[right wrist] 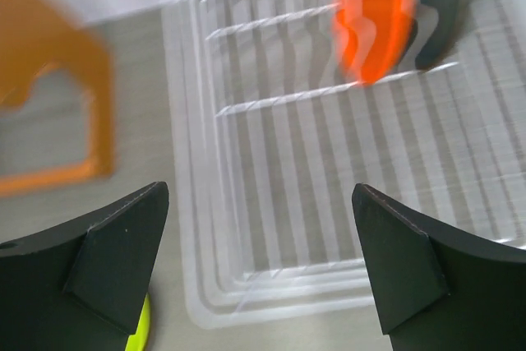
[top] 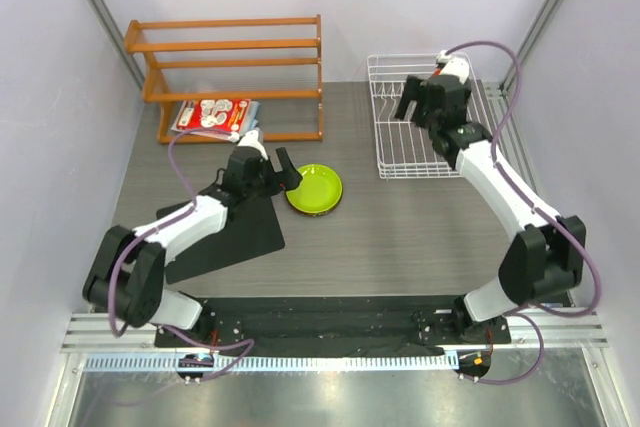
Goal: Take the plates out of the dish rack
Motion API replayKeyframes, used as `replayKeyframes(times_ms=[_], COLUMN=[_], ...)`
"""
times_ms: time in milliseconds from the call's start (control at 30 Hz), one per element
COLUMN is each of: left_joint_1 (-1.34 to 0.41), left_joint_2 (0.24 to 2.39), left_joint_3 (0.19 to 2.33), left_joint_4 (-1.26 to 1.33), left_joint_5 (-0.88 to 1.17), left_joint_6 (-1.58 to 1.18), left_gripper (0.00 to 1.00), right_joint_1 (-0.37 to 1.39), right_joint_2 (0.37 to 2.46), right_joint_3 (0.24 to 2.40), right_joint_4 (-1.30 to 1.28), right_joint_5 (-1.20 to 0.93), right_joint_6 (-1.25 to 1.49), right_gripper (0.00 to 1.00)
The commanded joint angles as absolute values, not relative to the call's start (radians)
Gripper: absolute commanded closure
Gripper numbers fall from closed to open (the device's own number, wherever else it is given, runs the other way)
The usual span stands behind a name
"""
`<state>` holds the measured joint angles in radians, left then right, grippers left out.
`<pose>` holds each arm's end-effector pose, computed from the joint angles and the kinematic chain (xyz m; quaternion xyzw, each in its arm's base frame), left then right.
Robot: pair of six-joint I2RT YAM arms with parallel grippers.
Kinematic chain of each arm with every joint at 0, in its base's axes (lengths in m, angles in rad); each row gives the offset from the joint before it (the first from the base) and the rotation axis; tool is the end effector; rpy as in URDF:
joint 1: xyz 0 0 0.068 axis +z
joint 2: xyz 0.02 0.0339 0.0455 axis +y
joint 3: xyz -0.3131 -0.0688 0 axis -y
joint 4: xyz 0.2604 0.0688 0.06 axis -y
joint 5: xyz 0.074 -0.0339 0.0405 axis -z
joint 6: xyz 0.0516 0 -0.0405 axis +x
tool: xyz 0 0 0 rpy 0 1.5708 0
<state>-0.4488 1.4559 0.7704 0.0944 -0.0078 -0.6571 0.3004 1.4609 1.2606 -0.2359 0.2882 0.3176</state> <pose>0.2956 -0.1419 0.2361 -0.0936 0.8774 -0.2442 0.4022 0.3527 0.0939 0.3795 0.0843 0.8339 0.0463 0.5434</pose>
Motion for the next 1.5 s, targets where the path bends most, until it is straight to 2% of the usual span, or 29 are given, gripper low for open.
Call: replayKeyframes(times_ms=[0, 167, 267, 533, 800, 933, 1133, 1267, 1367, 1400, 1467], left_joint_1=[-0.448, -0.449, -0.449, -0.449, -0.449, -0.449, -0.449, -0.449, -0.451, -0.449, -0.449], left_joint_2=[1.318, 1.247, 1.207, 1.124, 1.132, 1.135, 1.166, 1.163, 1.152, 1.154, 1.154], left_joint_3=[0.827, 0.893, 0.893, 0.879, 0.896, 0.888, 0.908, 0.890, 0.879, 0.880, 0.884], left_joint_4=[0.042, 0.003, -0.012, -0.008, -0.028, -0.008, -0.021, -0.003, -0.003, -0.005, -0.005], left_joint_5=[-0.003, 0.072, 0.104, 0.057, 0.060, 0.092, 0.037, 0.025, 0.014, 0.015, 0.026], left_joint_6=[-0.583, -0.520, -0.506, -0.457, -0.423, -0.417, -0.454, -0.448, -0.446, -0.443, -0.436], left_gripper=[0.00, 0.01, 0.01, 0.01, 0.01, 0.01, 0.00, 0.00, 0.00, 0.00, 0.01], right_joint_1=[0.174, 0.114, 0.092, 0.055, 0.046, 0.046, 0.046, 0.046, 0.046, 0.046, 0.046], right_joint_2=[1.618, 1.816, 1.949, 2.192, 2.261, 2.284, 2.330, 2.338, 2.335, 2.336, 2.329], right_joint_3=[1.442, 1.679, 1.809, 2.051, 2.102, 2.118, 2.172, 2.169, 2.164, 2.166, 2.163], right_joint_4=[-0.233, -0.241, -0.253, -0.302, -0.307, -0.316, -0.390, -0.391, -0.391, -0.391, -0.391], right_joint_5=[0.444, 0.483, 0.446, 0.408, 0.387, 0.370, 0.367, 0.347, 0.348, 0.350, 0.339], right_joint_6=[0.216, 0.141, 0.098, 0.052, 0.058, 0.066, 0.092, 0.091, 0.091, 0.087, 0.081], right_gripper=[0.00, 0.00, 0.09, 0.19, 0.22, 0.34, 0.41, 0.59, 0.69, 0.78, 0.89])
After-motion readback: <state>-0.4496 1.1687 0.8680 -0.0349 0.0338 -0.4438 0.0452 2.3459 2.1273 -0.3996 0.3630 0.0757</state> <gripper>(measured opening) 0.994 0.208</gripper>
